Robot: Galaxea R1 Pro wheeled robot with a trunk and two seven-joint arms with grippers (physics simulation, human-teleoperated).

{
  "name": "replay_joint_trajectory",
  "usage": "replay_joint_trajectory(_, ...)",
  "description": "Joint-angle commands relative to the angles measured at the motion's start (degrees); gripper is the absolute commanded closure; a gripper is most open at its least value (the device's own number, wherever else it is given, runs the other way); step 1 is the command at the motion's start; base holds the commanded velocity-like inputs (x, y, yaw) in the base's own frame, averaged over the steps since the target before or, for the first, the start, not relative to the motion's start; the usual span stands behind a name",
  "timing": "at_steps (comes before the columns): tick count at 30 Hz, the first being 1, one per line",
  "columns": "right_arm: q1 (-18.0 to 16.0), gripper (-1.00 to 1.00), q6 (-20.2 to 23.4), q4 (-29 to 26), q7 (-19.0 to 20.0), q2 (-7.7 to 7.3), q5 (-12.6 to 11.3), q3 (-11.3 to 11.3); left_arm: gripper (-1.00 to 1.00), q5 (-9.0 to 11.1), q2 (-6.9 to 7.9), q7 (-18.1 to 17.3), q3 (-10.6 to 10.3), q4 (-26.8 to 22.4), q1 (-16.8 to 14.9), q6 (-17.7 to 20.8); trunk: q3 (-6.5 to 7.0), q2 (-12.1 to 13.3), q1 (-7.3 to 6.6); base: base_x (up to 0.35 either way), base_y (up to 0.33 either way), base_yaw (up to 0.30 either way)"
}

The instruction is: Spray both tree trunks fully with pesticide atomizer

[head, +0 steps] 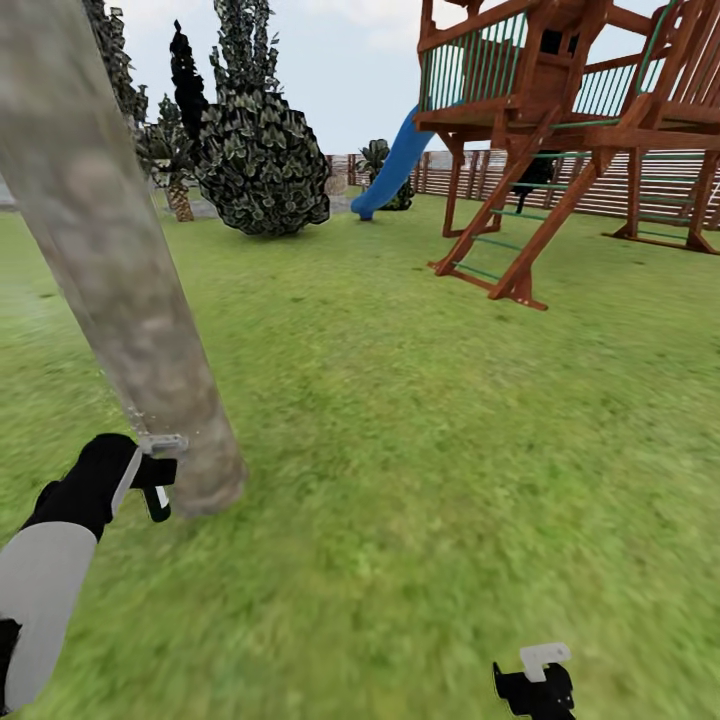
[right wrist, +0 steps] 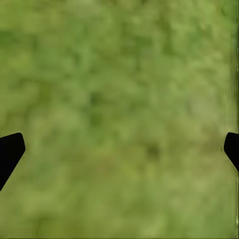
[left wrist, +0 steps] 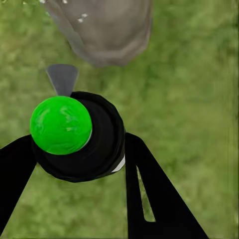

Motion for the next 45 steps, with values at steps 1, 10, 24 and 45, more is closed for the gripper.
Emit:
replay_joint_trajectory(1, 0.0, -1.0, 0.0, 0.0, 0.0, -0.01, 0.0, 0.0, 1.0, -0.3, -0.21, 0.0, -0.1, -0.1, 0.0, 0.0, 0.0, 0.0, 0.0, 0.171, -0.235, 0.002)
replay_joint_trajectory(10, 0.0, -1.0, 0.0, 0.0, 0.1, 0.05, 0.0, 0.0, 1.0, -0.4, -0.16, 0.0, 0.0, 0.0, -3.2, 3.7, 0.0, 0.0, 0.0, -0.13, -0.23, 0.027)
replay_joint_trajectory(24, 0.0, -1.0, 0.0, 0.0, 0.1, 0.08, 0.0, 0.0, 1.0, -0.8, -0.21, 0.5, -0.1, -0.1, -3.6, 4.4, 0.0, 0.0, 0.0, 0.089, -0.105, 0.212)
replay_joint_trajectory(45, 0.0, -1.0, 0.0, 0.0, 0.1, 0.15, 0.0, 0.0, 1.0, -1.1, 0.71, 0.7, 0.2, 0.1, -3.0, 4.0, 0.0, 0.0, 0.0, 0.064, -0.256, 0.069)
